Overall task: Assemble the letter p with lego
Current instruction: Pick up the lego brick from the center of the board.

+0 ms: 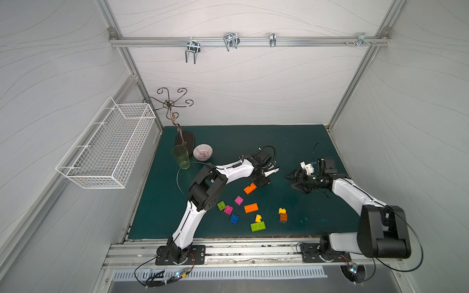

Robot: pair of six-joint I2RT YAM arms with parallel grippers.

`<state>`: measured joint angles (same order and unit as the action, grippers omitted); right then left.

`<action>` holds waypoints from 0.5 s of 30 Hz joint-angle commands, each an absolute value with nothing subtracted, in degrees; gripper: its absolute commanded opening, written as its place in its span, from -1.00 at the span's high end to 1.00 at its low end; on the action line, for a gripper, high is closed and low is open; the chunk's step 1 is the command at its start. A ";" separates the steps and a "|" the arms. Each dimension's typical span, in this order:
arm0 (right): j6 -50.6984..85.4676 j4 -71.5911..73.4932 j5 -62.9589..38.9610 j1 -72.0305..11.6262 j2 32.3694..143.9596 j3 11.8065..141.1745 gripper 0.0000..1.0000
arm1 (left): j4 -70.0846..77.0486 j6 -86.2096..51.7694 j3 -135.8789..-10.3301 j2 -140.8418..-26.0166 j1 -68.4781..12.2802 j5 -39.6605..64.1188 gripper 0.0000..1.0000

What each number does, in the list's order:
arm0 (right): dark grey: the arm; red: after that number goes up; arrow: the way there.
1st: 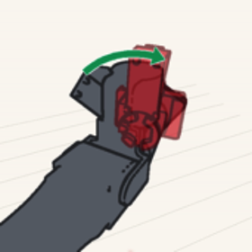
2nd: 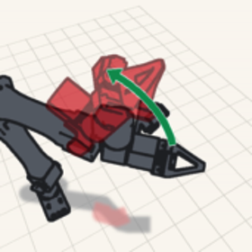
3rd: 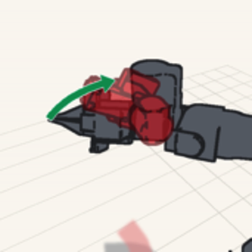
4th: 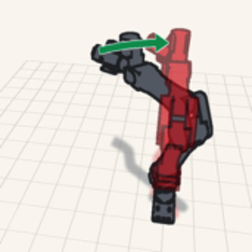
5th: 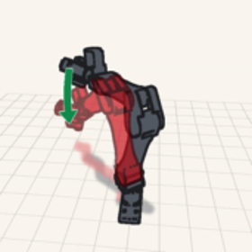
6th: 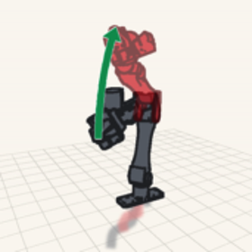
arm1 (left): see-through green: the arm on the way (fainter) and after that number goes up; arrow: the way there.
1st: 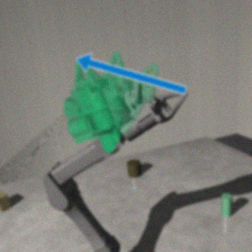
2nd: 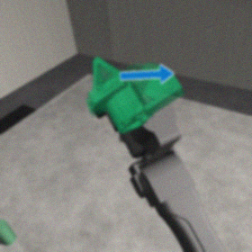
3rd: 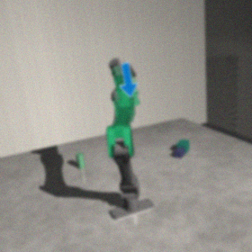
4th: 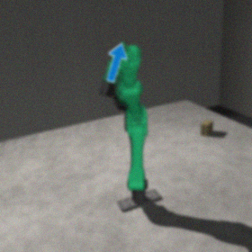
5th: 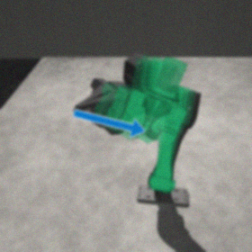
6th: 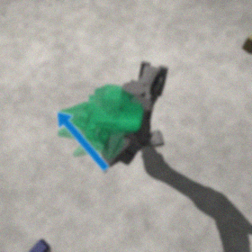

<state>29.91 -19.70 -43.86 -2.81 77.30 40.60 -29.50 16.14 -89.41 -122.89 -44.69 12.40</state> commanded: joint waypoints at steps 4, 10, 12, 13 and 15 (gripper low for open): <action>28.44 -19.82 -46.96 -5.16 79.26 42.02 -0.56 | -19.00 11.98 -78.05 -107.86 -44.72 15.77 0.35; 30.52 -17.77 -55.32 -9.83 81.59 44.62 -0.55 | -14.75 10.03 -69.52 -98.04 -44.68 17.12 0.34; 32.70 -15.50 -58.00 -11.49 81.84 44.78 -0.55 | -13.97 9.59 -67.93 -95.99 -44.73 17.66 0.34; 33.73 -14.73 -59.17 -12.48 81.87 45.03 -0.55 | -13.64 9.50 -67.15 -95.07 -44.73 17.76 0.34; 34.72 -14.12 -60.36 -14.05 81.61 45.58 -0.55 | -13.12 9.47 -66.09 -93.91 -44.69 17.88 0.33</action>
